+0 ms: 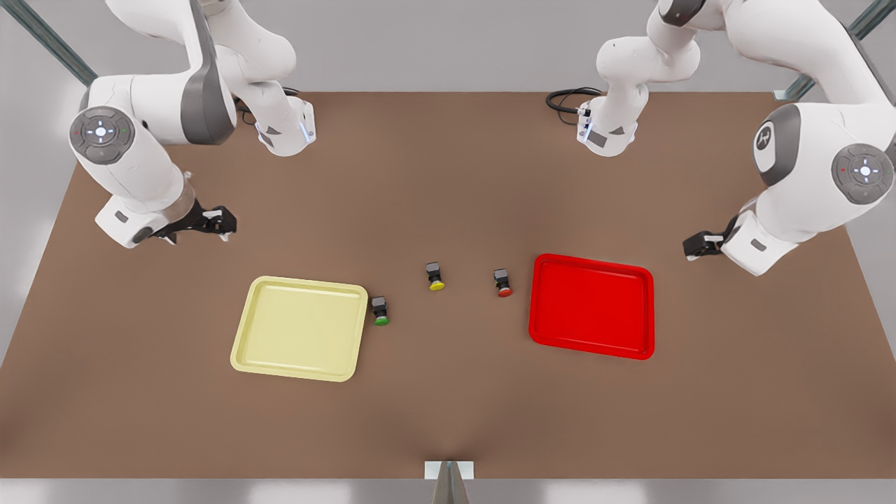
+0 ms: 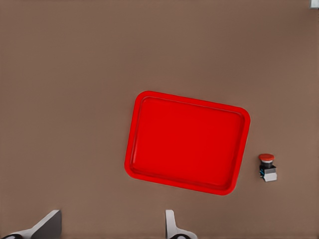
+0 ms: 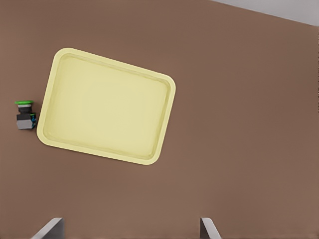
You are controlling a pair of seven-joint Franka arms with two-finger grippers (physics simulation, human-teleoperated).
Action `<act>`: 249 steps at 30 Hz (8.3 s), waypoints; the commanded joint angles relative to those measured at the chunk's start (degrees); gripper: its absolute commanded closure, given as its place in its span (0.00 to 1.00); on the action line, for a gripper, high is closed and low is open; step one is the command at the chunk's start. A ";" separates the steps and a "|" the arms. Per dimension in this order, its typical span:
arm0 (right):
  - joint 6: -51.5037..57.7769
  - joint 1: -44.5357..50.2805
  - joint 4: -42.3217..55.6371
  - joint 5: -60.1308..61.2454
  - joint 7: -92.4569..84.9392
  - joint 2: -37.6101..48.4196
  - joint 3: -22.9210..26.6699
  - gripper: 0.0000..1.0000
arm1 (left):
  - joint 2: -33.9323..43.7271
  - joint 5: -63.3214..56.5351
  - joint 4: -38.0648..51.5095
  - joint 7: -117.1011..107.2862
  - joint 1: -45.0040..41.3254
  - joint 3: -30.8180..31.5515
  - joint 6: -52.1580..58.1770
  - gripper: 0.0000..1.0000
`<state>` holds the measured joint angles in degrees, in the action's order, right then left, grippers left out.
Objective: Place the switches on the corresponding trays according to their colors
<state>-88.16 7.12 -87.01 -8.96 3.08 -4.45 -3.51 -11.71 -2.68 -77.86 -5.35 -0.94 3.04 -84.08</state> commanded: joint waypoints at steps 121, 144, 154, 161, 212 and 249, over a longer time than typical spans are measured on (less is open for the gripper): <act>-1.75 0.35 11.25 4.75 12.22 -10.76 0.96 0.00 | -19.93 8.74 -22.51 -23.57 -32.46 7.25 -42.58 0.00; -1.84 0.44 11.25 4.57 12.22 -11.02 0.96 0.00 | -20.98 4.43 -26.47 -43.08 -34.75 4.43 -42.49 0.01; -1.84 0.61 11.25 4.57 12.22 -10.93 0.79 0.00 | -27.93 4.61 -11.80 -40.97 -34.40 3.82 -35.19 0.01; -1.84 0.61 11.25 4.57 12.22 -10.93 0.79 0.00 | -28.28 9.80 -11.62 -39.03 -29.56 3.91 -30.19 0.01; -1.84 1.49 11.25 4.48 12.22 -11.02 0.61 0.00 | -21.07 9.01 -30.16 -31.47 -22.88 7.42 -54.35 0.01; -3.07 1.49 10.46 4.66 12.30 -11.90 0.61 0.00 | -22.48 0.39 -34.47 -43.16 -29.91 3.91 -59.45 0.10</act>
<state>-91.23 8.62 -76.58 -4.31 15.38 -16.35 -2.90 -34.19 -1.90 -112.33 -48.57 -30.85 6.94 -143.53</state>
